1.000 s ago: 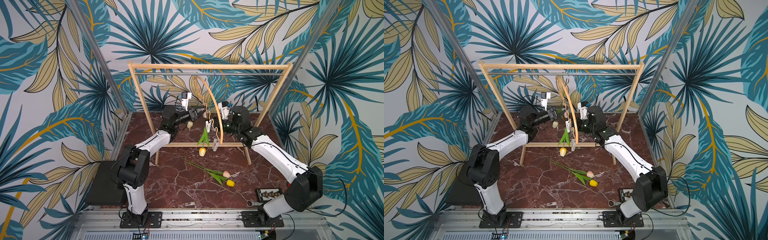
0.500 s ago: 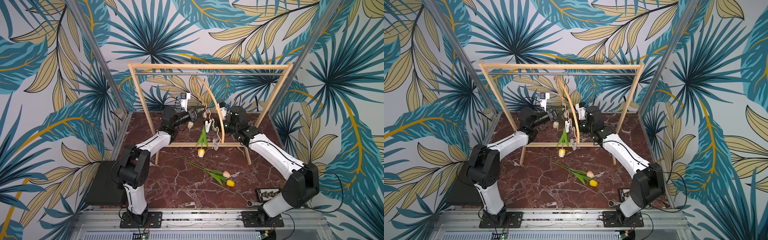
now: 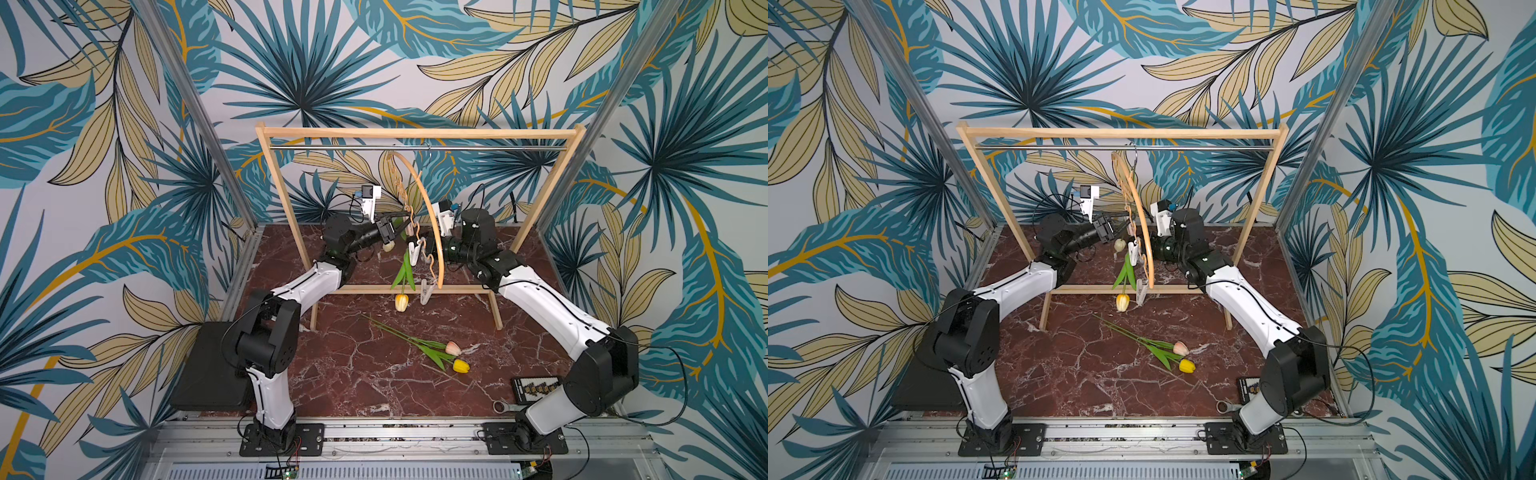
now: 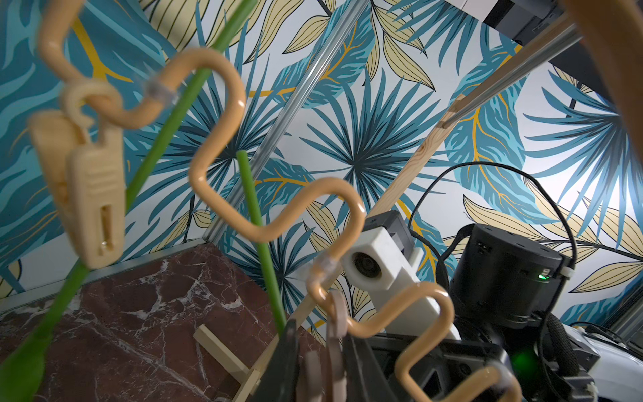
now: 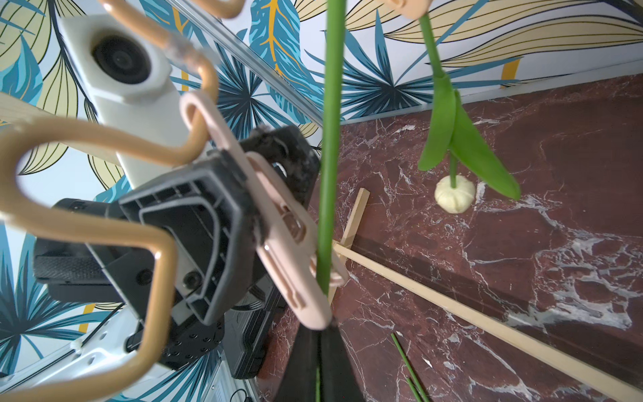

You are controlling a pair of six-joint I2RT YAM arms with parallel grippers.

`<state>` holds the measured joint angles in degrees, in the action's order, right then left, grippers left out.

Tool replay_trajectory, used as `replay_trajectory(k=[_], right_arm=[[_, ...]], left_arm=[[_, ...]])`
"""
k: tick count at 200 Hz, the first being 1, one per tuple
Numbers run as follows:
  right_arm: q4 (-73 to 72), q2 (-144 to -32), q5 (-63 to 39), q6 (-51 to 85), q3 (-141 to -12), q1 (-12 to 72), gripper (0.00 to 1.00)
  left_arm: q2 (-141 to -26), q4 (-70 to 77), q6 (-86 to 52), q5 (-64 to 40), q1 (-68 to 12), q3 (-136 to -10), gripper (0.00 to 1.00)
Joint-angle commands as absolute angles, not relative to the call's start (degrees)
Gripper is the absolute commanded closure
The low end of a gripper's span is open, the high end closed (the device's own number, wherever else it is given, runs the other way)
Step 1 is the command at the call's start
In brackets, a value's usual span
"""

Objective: Dry the flowers on a clothes hanger
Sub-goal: Clamp the flower onto the hanger.

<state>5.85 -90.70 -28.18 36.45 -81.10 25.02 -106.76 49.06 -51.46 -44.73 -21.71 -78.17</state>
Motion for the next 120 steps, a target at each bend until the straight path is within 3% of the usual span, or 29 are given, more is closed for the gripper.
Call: replay_trajectory(k=[1, 50, 83, 120], right_arm=[[3.5, -90.7, -30.0, 36.3, -82.2, 25.3, 1.00], [4.3, -90.6, -30.7, 35.5, -83.1, 25.3, 1.00], [4.2, -90.5, -30.4, 35.5, -82.8, 25.2, 1.00], [4.6, -90.5, -29.9, 35.2, -82.8, 25.3, 1.00]], left_arm=[[-107.1, 50.9, -51.7, -43.9, -21.8, -76.2, 0.78], [-106.9, 51.1, -51.6, -43.3, -21.8, -75.4, 0.77], [-106.5, 51.4, -51.8, -42.3, -21.8, -74.9, 0.61], [-106.4, 52.2, -52.3, -41.9, -21.8, -74.5, 0.51]])
